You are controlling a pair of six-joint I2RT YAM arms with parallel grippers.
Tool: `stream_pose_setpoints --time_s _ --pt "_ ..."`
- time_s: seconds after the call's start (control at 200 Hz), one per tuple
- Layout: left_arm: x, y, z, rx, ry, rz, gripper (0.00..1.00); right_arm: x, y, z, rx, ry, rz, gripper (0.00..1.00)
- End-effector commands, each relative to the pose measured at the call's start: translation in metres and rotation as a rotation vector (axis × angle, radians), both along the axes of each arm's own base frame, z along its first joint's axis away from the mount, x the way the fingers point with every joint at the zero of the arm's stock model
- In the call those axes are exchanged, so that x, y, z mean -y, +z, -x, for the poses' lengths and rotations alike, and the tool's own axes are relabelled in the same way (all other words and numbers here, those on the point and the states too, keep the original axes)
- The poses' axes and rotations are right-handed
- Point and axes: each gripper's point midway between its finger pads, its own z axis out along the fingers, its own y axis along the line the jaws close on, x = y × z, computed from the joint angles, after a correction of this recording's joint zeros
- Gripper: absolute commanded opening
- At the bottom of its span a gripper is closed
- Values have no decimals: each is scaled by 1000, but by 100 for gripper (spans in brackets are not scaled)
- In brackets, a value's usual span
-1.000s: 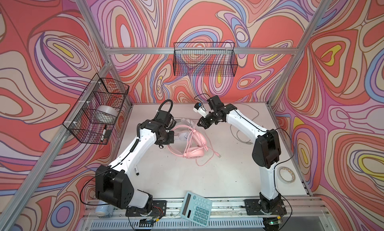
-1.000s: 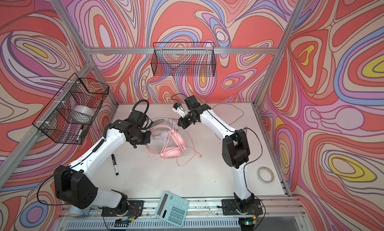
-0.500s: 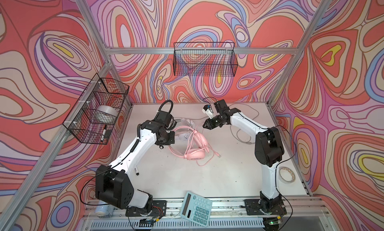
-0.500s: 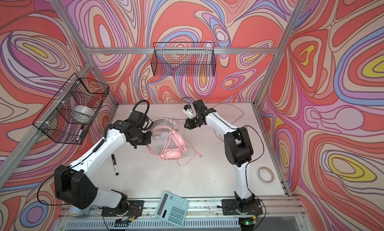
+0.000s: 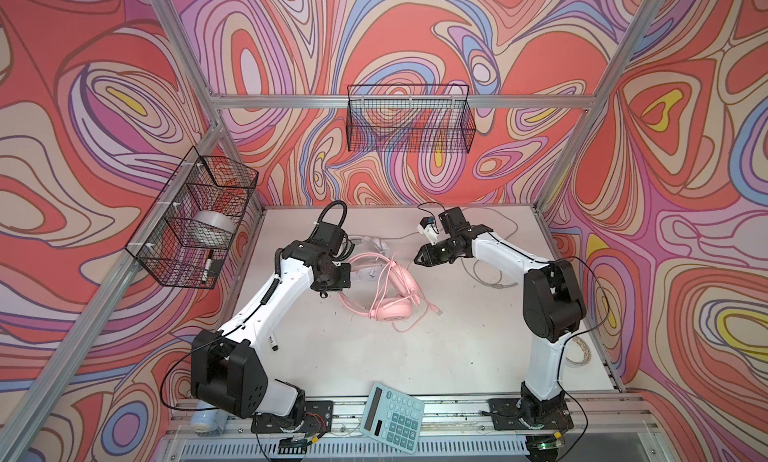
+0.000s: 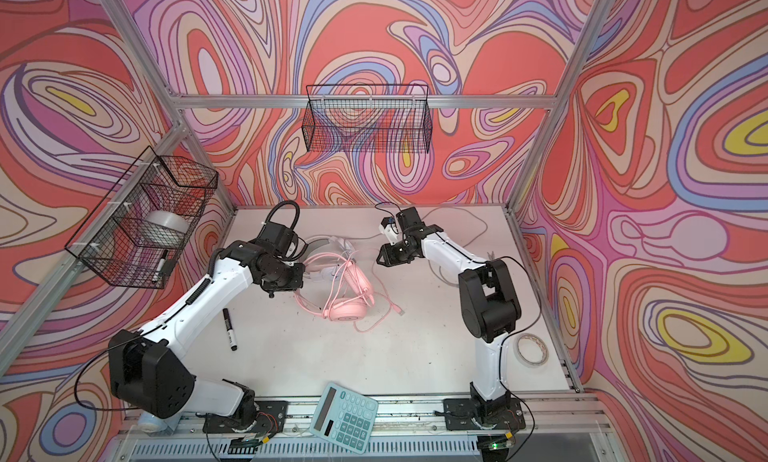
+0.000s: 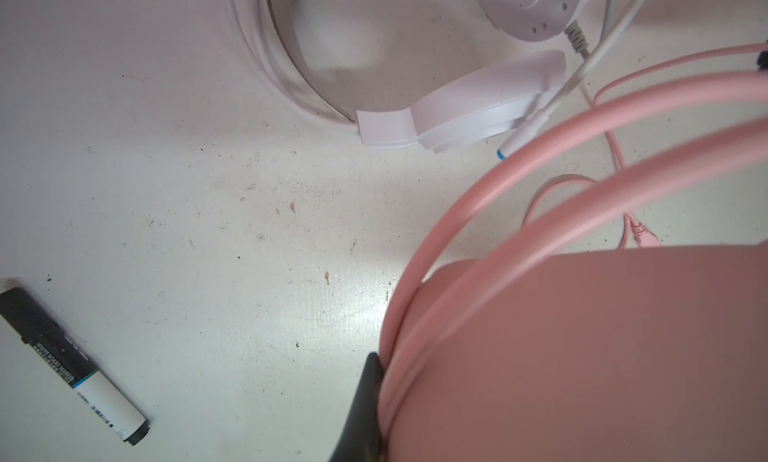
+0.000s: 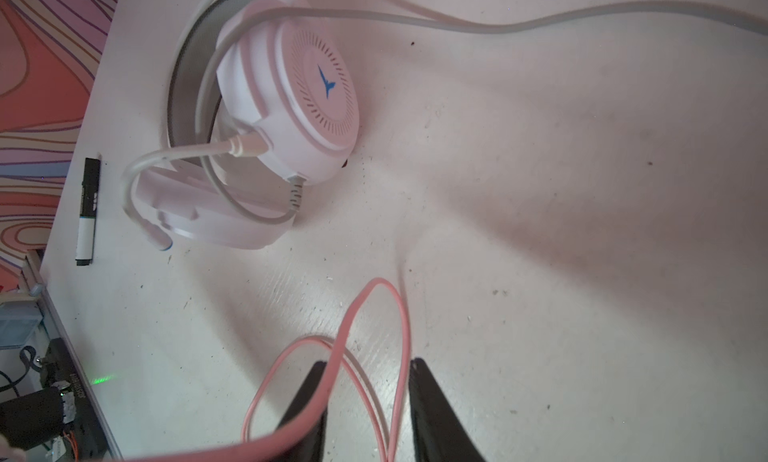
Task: Wrap the headphones
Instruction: 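Open the right gripper, release the cable and draw back toward the table, then lower the right gripper onto the pink cable's plug end and close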
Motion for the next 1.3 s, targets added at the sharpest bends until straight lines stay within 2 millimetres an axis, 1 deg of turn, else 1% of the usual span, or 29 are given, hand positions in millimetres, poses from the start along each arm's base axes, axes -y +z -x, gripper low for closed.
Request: stream_pose_setpoints --time_s 0.0,0.08,0.18,0.23,0.24,0.25,0.311,0.366,0.451,0.546,0.736,0.897,0.972,1.127,1.297 --pt "12 4 -3 15 0 67 0 9 25 -2 84 -44 -3 40" --pt "13 4 -4 14 -3 70 0 18 27 4 94 -53 36 42" --pt "14 3 -6 13 -4 72 0 22 29 14 102 -33 49 43" --pt "15 3 -6 10 -5 74 0 24 23 17 92 -26 58 43" --pt "14 3 -6 10 -4 74 0 24 30 19 107 -27 53 43" --pt "14 3 -6 10 -4 75 0 25 32 20 111 -26 51 44" --pt "14 3 -6 10 -2 75 0 29 30 26 104 -28 64 44" --pt "15 3 -6 12 -1 79 0 34 25 31 89 -38 89 44" --pt "19 4 -8 16 1 101 0 45 11 41 54 -55 142 44" --pt "22 4 -9 15 4 122 0 53 -4 54 14 -63 172 44" --pt "24 6 -11 12 -2 125 0 62 -33 77 -66 -76 199 44" --pt "25 8 -12 17 4 132 0 61 -51 90 -119 -78 178 44" --pt "26 8 -12 16 5 138 0 62 -57 93 -133 -80 177 44" --pt "27 9 -14 15 1 143 0 56 -60 99 -143 -78 148 44" --pt "29 10 -15 13 0 152 0 50 -67 107 -163 -74 149 45"
